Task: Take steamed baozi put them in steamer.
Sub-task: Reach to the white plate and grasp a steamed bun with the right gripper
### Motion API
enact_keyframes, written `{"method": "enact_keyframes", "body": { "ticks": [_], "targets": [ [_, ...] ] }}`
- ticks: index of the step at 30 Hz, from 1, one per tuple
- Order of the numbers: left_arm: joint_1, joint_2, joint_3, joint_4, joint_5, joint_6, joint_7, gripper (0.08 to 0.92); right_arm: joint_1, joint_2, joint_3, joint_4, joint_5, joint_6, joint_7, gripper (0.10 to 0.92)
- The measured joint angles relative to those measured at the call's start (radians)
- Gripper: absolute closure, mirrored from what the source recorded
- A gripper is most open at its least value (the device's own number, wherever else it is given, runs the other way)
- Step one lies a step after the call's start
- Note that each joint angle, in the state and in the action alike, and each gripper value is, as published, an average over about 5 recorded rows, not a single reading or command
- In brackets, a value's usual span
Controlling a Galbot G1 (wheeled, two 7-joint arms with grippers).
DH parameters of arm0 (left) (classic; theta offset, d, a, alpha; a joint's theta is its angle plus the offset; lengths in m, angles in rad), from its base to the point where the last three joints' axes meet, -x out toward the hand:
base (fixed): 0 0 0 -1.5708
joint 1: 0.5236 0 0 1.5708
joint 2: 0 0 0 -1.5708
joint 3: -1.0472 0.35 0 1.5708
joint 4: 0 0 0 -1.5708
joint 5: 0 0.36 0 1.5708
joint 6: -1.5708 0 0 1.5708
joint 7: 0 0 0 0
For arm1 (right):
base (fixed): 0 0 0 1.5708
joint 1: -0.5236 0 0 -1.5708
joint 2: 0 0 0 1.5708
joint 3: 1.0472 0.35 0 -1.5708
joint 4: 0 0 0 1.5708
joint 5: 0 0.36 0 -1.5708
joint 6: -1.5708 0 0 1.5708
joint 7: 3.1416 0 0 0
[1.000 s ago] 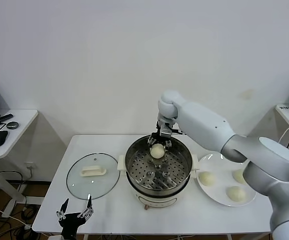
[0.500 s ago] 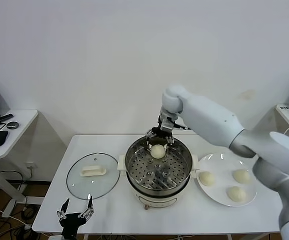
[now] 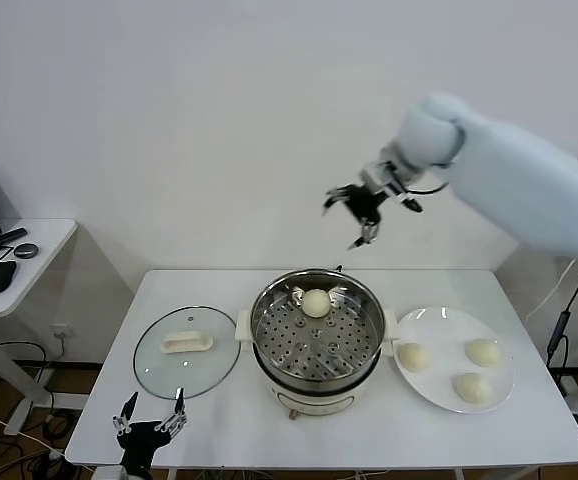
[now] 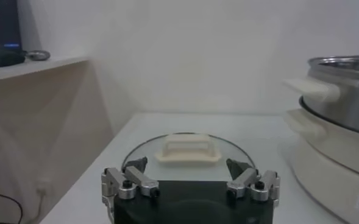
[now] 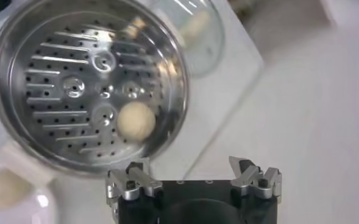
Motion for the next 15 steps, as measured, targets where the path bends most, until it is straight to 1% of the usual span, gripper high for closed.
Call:
{"method": "enact_keyframes", "body": {
  "ticks": [8, 15],
  "targets": [
    [0.007, -0.006, -0.011, -0.003, -0.001, 0.006, 0.000, 0.177, -0.105, -0.163, 0.021, 0.073, 0.007, -0.214, -0.014, 0.203],
    [0.023, -0.003, -0.026, -0.016, -0.003, 0.010, 0.001, 0.177, -0.294, -0.218, 0.106, 0.086, -0.066, -0.293, -0.027, 0.203]
  ]
}}
